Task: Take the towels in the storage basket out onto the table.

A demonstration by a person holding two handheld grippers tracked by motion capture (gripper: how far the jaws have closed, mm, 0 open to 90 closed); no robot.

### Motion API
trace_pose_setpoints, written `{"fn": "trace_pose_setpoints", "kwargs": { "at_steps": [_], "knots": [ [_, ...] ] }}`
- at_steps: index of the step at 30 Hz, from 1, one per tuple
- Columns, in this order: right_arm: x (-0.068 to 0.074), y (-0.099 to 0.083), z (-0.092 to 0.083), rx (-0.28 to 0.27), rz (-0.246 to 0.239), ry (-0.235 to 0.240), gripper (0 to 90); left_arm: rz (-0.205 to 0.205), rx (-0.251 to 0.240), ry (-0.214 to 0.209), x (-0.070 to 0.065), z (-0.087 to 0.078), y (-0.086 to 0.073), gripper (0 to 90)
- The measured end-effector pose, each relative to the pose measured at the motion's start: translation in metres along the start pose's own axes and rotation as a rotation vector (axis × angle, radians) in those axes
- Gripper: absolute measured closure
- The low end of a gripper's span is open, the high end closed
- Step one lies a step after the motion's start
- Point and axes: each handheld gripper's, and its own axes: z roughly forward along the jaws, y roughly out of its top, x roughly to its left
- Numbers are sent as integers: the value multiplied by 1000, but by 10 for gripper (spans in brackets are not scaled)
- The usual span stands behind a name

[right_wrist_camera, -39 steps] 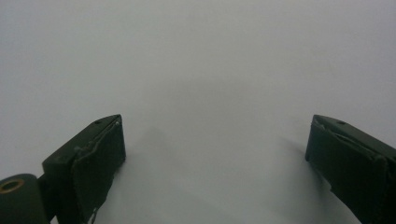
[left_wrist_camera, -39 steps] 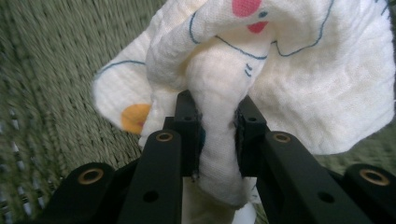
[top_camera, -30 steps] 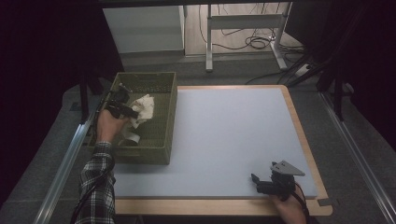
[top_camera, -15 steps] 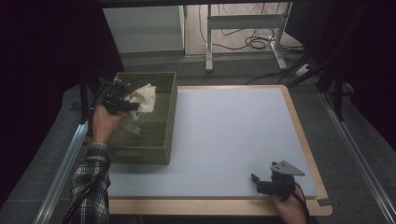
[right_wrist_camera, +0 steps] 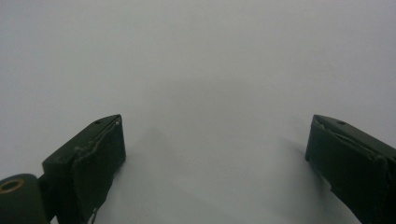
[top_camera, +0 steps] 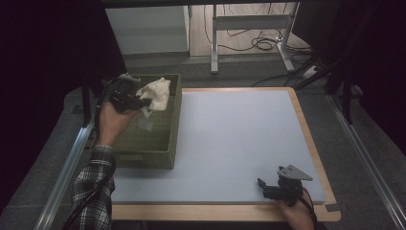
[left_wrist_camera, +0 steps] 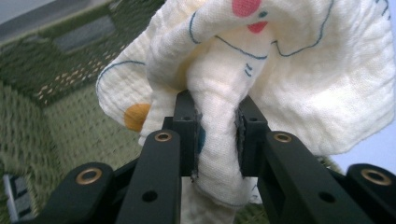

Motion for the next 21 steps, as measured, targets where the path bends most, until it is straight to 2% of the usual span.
{"fn": "trace_pose_setpoints", "kwargs": {
  "at_steps": [2,7,14,15,20,21],
  "knots": [
    [0,0,0,1,0,-1,51,2,-3,-4,-2,0,2,748],
    [0,0,0,1,0,-1,51,40,-16,-26,-18,-2,15,747],
    [0,0,0,-1,-1,1,51,58,-35,-54,-34,1,29,747],
    [0,0,0,0,-1,-1,51,67,-37,-61,-40,3,34,747],
    [0,0,0,0,-2,1,51,81,-40,-77,-51,8,42,746],
    [0,0,0,0,-2,1,51,89,-41,-88,-58,11,46,746]
  ]
}}
